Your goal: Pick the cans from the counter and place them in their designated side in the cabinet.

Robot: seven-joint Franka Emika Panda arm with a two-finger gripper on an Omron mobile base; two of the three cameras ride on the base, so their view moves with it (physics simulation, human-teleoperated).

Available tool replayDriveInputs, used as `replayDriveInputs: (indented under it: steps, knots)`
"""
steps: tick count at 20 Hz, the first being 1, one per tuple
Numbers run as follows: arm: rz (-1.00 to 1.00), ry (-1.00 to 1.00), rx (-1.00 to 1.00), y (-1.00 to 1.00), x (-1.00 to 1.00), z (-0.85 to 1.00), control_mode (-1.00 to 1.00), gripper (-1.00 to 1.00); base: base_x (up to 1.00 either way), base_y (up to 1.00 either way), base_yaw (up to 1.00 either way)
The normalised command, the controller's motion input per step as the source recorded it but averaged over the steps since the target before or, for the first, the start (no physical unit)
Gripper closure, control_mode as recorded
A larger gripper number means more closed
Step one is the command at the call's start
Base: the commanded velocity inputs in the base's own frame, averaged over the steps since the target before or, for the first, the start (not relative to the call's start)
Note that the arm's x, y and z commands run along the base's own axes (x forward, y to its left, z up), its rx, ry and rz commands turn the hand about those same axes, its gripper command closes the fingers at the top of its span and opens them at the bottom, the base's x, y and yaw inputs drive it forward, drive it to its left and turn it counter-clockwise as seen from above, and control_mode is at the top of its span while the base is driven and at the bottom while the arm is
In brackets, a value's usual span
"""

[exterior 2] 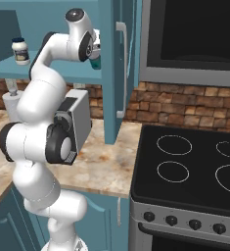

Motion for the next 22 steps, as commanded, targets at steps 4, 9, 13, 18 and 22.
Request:
replayDriveInputs:
  steps: [4, 9, 13, 18, 22]
  knots:
    - [0.04, 0.0, -0.01, -0.02, 0.17, -0.21, -1.0, 1.0, 0.0, 0.0, 0.0]
    - [0.05, 0.0, -0.01, -0.05, 0.18, -0.21, -1.0, 1.0, 0.0, 0.0, 0.0]
    - [0.05, 0.0, -0.01, -0.02, 0.19, -0.21, -1.0, -1.0, 0.0, 0.0, 0.0]
    - [0.05, -0.08, 0.0, -0.07, 0.14, -0.03, -1.0, -1.0, 0.0, 0.0, 0.0]
    - [0.06, -0.09, 0.0, -0.04, 0.19, -0.01, -1.0, -1.0, 0.0, 0.0, 0.0]
